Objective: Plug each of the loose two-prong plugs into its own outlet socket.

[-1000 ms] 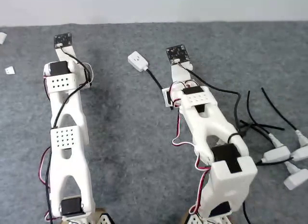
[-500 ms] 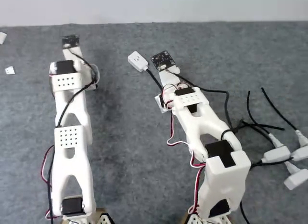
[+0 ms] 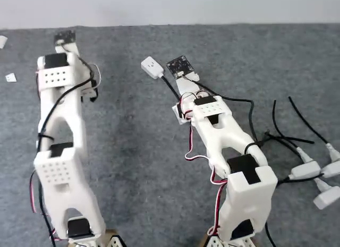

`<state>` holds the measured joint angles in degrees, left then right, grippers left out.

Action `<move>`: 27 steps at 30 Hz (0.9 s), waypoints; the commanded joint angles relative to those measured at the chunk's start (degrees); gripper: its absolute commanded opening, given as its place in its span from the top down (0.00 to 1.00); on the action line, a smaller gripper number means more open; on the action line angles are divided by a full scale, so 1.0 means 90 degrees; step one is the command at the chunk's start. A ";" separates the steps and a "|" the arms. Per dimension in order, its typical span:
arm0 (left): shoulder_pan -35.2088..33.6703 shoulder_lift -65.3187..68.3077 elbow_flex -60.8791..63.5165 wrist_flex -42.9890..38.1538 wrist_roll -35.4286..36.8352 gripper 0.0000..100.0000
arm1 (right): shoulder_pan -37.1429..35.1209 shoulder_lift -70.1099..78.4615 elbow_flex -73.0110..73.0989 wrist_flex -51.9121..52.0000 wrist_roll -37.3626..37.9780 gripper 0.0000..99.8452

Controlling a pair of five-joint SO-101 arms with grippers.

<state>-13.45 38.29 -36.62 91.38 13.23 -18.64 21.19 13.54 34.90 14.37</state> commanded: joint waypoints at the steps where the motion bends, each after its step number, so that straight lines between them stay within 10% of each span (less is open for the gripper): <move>1: -0.0283 -0.0899 0.1783 -0.1621 -0.0010 0.91 | -0.0005 0.0122 -0.0586 -0.0044 0.0225 0.93; 15: -0.0518 -0.0498 0.2974 -0.3194 -0.0010 0.91 | 0.0093 0.1275 -0.2608 0.1949 0.0205 0.99; 27: -0.0449 -0.0498 0.2945 -0.3223 0.0000 0.91 | 0.0034 -0.0728 -0.0371 0.1548 0.0176 0.99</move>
<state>-17.85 34.33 -9.01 63.52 13.23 -18.37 24.70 4.13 50.81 15.87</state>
